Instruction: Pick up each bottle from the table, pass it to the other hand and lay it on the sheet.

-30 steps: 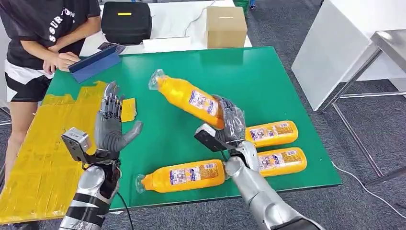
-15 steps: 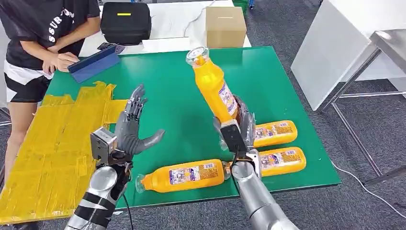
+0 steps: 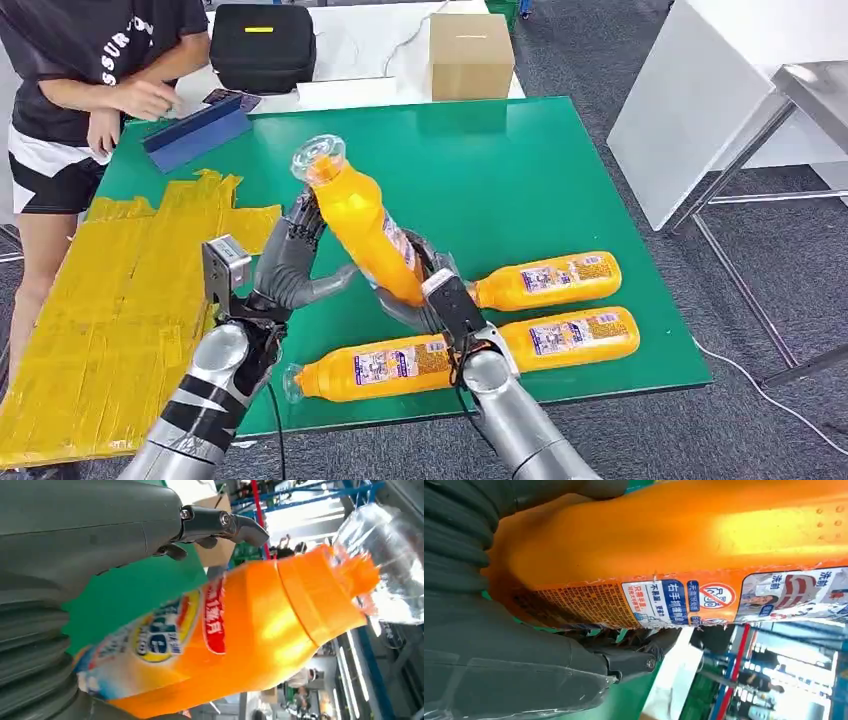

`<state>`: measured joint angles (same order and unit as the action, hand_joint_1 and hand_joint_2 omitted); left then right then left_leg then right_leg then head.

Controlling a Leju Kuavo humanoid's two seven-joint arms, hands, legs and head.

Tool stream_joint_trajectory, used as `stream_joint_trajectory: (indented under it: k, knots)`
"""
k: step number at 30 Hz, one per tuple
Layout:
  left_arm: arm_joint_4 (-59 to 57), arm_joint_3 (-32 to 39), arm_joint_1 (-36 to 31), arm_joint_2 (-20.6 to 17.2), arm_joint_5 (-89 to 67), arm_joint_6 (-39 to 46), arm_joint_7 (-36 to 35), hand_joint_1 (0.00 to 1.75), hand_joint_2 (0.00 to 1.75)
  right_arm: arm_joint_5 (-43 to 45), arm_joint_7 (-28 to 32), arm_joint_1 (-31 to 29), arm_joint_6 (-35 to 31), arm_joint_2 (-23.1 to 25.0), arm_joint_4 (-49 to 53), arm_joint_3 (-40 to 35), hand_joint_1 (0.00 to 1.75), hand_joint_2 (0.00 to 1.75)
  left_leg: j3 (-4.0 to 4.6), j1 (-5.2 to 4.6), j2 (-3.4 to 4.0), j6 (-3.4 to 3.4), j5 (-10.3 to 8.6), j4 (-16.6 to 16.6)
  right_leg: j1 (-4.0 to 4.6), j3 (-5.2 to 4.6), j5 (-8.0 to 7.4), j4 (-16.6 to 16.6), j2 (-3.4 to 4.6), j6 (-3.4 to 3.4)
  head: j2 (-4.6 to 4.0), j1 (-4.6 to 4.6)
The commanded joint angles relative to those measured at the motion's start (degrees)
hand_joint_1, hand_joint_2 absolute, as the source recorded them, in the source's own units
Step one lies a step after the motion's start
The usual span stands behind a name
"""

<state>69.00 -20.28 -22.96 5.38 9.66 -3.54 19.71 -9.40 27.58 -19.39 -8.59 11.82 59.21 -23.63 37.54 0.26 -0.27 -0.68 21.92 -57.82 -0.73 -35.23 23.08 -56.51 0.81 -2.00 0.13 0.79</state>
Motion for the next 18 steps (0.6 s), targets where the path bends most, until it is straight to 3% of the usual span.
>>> stream_joint_trajectory:
  k: [1,8,18]
  knots:
    - [-5.1,-1.6,-3.2,-1.4,0.7,-0.2,-0.4,0.0,1.75,0.3,-0.1,-3.2,0.4,-1.8,-3.8,-3.4,1.75,1.75,-0.24,0.01,0.01,0.04,0.07,0.0,0.03,0.23,0.07,0.0,-0.06,0.07,0.0,0.0]
    - [-7.7,0.6,-4.7,-0.2,8.0,-2.0,-2.5,0.0,1.75,-1.4,0.0,-4.3,1.9,-0.2,-6.2,-8.6,1.75,1.75,-0.16,0.02,0.06,0.04,0.05,0.0,0.03,0.15,0.03,0.0,-0.01,0.07,0.0,0.0]
    - [-10.6,-0.8,-6.2,-0.3,10.0,-2.7,-2.6,0.0,1.75,-5.6,0.0,-6.0,-2.5,0.7,-9.1,-13.0,1.75,1.75,-0.21,0.02,0.0,0.03,0.07,0.0,0.03,0.21,0.08,0.0,-0.08,0.07,0.0,-0.02]
